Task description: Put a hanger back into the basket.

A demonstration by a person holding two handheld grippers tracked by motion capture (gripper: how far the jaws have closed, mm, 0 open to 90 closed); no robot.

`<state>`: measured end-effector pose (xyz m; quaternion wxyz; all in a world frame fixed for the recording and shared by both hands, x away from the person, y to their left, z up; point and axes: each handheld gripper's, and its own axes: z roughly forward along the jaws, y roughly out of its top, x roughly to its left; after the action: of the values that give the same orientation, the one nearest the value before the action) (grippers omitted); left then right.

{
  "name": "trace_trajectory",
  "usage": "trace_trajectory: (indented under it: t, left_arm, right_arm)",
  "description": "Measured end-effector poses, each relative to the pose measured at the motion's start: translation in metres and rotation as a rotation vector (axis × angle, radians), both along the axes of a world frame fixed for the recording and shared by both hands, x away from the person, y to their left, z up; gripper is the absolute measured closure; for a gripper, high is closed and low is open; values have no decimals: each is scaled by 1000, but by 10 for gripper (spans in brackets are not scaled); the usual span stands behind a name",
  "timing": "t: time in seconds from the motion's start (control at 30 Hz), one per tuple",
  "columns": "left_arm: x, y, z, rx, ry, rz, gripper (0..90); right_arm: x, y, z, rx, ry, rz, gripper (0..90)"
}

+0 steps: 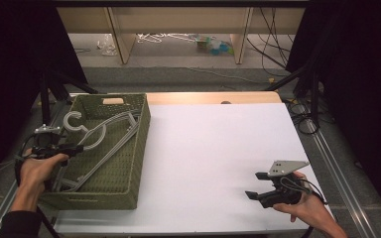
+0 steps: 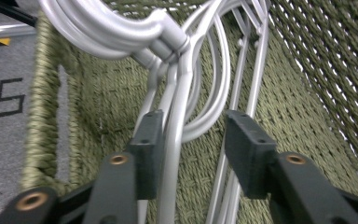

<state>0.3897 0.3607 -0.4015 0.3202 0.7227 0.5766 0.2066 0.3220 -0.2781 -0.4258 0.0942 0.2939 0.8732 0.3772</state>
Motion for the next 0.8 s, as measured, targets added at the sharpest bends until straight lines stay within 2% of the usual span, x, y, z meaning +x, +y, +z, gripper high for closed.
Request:
trace_trajectory:
  t: [0.03,0.2,0.33,0.43,0.67,0.8]
  left_arm:
    - [-1,0,2,14,-5,-1,539]
    - [-4,-5,12,25,-60,27,421]
    - [-8,-13,19,9,-98,21,374]
    - [-12,-20,22,-19,-135,20,345]
    - [-24,-36,33,-86,-195,-24,291]
    - [-33,-51,44,-86,-230,-72,269]
  right_arm:
    - [0,0,0,1,-2,-1,262]
    - [0,0,0,4,-2,-2,258]
    - [0,-1,0,6,-4,-2,256]
    - [0,-1,1,13,-6,-12,255]
    - [1,-1,1,16,-12,-12,253]
    - [0,-1,1,17,-14,-16,250]
